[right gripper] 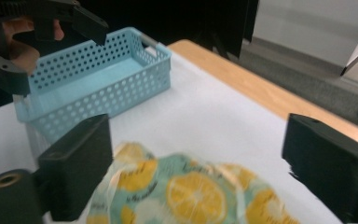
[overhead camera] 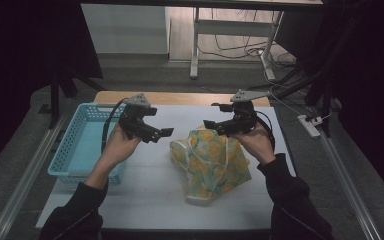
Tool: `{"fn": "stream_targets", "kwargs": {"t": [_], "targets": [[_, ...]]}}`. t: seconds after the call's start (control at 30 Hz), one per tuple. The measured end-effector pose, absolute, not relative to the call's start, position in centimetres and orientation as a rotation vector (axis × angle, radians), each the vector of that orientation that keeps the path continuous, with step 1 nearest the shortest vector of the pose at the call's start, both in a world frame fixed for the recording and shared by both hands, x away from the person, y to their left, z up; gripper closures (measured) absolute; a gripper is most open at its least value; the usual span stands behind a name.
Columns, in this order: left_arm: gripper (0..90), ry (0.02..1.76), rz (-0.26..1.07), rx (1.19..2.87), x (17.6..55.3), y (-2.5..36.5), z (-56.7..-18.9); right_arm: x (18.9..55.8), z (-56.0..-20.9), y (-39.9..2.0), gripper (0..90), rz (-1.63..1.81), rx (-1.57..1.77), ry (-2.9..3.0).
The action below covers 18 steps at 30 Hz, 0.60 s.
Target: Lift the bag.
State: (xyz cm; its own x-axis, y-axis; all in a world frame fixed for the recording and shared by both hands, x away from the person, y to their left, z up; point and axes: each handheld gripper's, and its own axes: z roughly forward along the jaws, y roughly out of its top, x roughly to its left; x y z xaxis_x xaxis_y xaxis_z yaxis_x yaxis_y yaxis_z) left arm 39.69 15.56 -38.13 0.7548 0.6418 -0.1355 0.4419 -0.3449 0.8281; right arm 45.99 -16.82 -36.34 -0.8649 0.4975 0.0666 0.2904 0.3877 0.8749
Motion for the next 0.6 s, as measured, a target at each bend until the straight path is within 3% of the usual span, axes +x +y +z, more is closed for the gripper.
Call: {"fn": "stream_targets", "kwargs": {"t": [0.6], "targets": [[0.0,0.883,0.213,2.001,34.3,18.1,-43.4,41.8,-41.3,-19.0,0.9,1.384,0.698,2.478]]}}
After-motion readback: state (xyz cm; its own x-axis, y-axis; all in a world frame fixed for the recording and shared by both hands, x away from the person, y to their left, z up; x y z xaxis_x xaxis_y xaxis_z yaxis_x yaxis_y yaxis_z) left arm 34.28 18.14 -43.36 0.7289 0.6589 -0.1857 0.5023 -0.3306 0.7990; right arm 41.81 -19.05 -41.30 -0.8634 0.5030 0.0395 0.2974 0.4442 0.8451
